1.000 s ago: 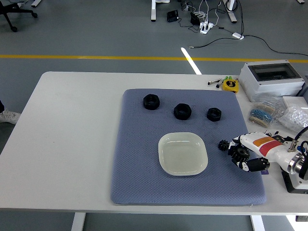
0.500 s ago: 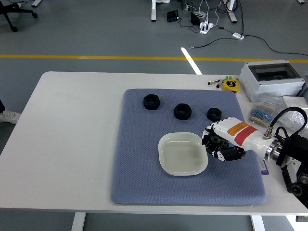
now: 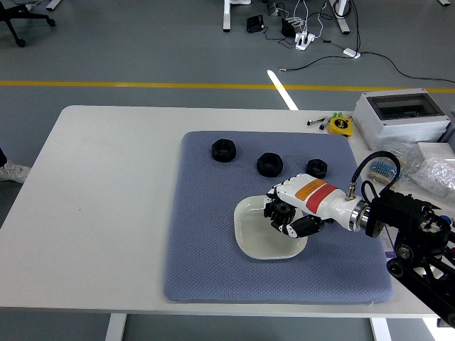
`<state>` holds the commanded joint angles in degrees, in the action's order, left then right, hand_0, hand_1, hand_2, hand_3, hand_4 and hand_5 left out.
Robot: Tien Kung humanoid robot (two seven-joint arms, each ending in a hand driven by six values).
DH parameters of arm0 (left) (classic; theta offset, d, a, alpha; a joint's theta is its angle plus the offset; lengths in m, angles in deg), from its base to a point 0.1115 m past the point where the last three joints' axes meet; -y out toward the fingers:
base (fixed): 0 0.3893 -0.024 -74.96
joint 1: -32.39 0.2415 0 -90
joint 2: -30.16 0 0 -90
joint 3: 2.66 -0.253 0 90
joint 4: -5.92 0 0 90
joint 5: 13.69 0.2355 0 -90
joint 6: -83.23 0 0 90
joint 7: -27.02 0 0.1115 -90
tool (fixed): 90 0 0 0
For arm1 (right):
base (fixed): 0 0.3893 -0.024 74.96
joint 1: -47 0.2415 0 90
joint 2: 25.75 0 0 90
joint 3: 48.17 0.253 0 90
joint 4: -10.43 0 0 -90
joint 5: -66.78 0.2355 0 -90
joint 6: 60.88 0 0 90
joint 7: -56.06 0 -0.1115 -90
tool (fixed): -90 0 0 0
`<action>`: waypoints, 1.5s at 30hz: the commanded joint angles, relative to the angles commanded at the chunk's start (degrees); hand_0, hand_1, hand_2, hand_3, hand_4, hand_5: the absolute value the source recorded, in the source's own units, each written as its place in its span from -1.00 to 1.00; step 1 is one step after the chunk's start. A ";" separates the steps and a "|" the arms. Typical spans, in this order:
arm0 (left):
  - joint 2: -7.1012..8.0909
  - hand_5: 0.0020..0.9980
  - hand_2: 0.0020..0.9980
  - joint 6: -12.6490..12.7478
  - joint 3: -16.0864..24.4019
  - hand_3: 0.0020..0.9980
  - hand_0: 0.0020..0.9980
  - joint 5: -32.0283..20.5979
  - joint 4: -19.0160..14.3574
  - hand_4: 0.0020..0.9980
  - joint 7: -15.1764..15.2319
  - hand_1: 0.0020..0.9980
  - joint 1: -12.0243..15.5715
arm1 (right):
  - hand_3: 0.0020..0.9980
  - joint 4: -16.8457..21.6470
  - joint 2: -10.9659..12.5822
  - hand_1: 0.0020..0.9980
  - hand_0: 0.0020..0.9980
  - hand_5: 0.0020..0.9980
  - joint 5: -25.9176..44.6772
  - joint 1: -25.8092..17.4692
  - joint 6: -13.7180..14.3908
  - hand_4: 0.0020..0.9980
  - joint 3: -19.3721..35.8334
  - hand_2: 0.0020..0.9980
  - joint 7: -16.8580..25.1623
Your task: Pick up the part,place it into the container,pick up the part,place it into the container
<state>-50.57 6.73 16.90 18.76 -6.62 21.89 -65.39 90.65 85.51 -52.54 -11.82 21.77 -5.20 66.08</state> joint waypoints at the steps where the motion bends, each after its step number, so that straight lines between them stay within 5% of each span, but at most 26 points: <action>1: 0.00 0.36 0.43 0.00 -0.01 0.24 0.41 -0.01 0.00 0.43 0.00 0.26 0.03 | 0.26 -0.15 -0.16 0.02 -0.11 -0.75 0.11 0.23 0.06 0.39 -0.64 0.19 -0.03; 5: -0.03 0.36 0.43 -0.06 0.14 0.24 0.41 0.27 -0.02 0.43 -0.15 0.26 0.08 | 0.26 -1.24 -1.03 0.02 -0.11 -0.75 -0.76 1.47 -0.21 0.39 -3.56 0.19 -0.76; 6: -0.02 0.36 0.43 -0.07 0.14 0.24 0.41 0.31 -0.03 0.43 -0.17 0.26 0.07 | 0.75 -1.49 -1.16 0.51 0.42 -0.54 -0.97 1.66 -0.11 0.85 -4.03 0.67 -0.79; 11: 0.00 0.36 0.43 -0.04 0.16 0.24 0.41 0.31 -0.03 0.43 -0.14 0.26 0.13 | 0.75 -3.08 -1.62 0.51 0.42 -0.54 -1.67 2.25 1.17 0.85 -5.78 0.67 -0.56; 12: 0.00 0.36 0.43 -0.05 0.19 0.24 0.41 0.38 -0.03 0.43 -0.16 0.26 0.13 | 1.00 -3.34 -1.68 0.74 0.72 -0.45 -1.98 2.25 1.35 1.00 -5.86 0.91 -0.55; 18: 0.09 0.36 0.43 -0.05 0.21 0.24 0.41 0.32 -0.05 0.43 -0.13 0.25 0.31 | 1.00 -3.69 -1.60 0.76 0.77 -0.43 -1.62 1.93 3.63 1.00 -5.17 0.96 0.24; 28: 0.08 0.36 0.43 -0.14 0.57 0.24 0.41 0.96 -0.07 0.43 -0.36 0.26 0.59 | 0.99 -2.42 -0.34 0.70 0.74 -0.40 0.74 0.48 6.70 1.00 0.44 0.89 1.25; 29: 0.08 0.36 0.43 -0.16 0.65 0.24 0.41 1.09 -0.07 0.43 -0.41 0.26 0.59 | 0.99 -2.89 -0.10 0.70 0.74 -0.40 1.33 0.21 6.86 1.00 1.36 0.89 1.29; 30: 0.08 0.35 0.43 -0.16 0.62 0.24 0.41 1.11 -0.08 0.43 -0.42 0.26 0.59 | 0.82 -3.38 0.10 0.45 0.42 -0.41 1.82 -0.05 6.99 1.00 2.11 0.64 1.33; 35: 0.07 0.35 0.43 -0.19 0.83 0.24 0.41 1.42 -0.09 0.43 -0.49 0.26 0.69 | 0.82 -6.69 0.71 0.45 0.42 -0.41 3.16 -0.84 7.57 1.00 4.00 0.64 1.59; 36: 0.07 0.35 0.43 -0.20 0.79 0.24 0.41 1.40 -0.10 0.43 -0.49 0.26 0.70 | 0.63 -7.39 0.73 0.31 0.22 -0.43 3.06 -0.94 7.66 0.94 4.26 0.48 1.66; 41: 0.02 0.35 0.43 -0.24 0.85 0.24 0.41 1.53 -0.12 0.43 -0.53 0.26 0.65 | 0.63 -11.91 1.14 0.31 0.22 -0.43 2.56 -1.50 7.84 0.94 4.92 0.48 2.05; 42: 0.01 0.35 0.43 -0.24 0.86 0.24 0.41 1.50 -0.11 0.43 -0.52 0.27 0.64 | 0.36 -12.41 1.19 0.22 0.07 -0.50 2.58 -1.61 7.90 0.78 4.96 0.40 2.11; 45: -0.05 0.35 0.43 -0.22 0.63 0.24 0.41 1.19 -0.12 0.43 -0.41 0.27 0.51 | 0.36 -14.18 1.21 0.22 0.07 -0.50 2.66 -1.95 8.31 0.78 5.31 0.40 2.26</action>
<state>-50.62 6.50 17.53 19.96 -6.75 21.48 -64.88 76.47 86.73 -49.88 -13.77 30.08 0.11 68.34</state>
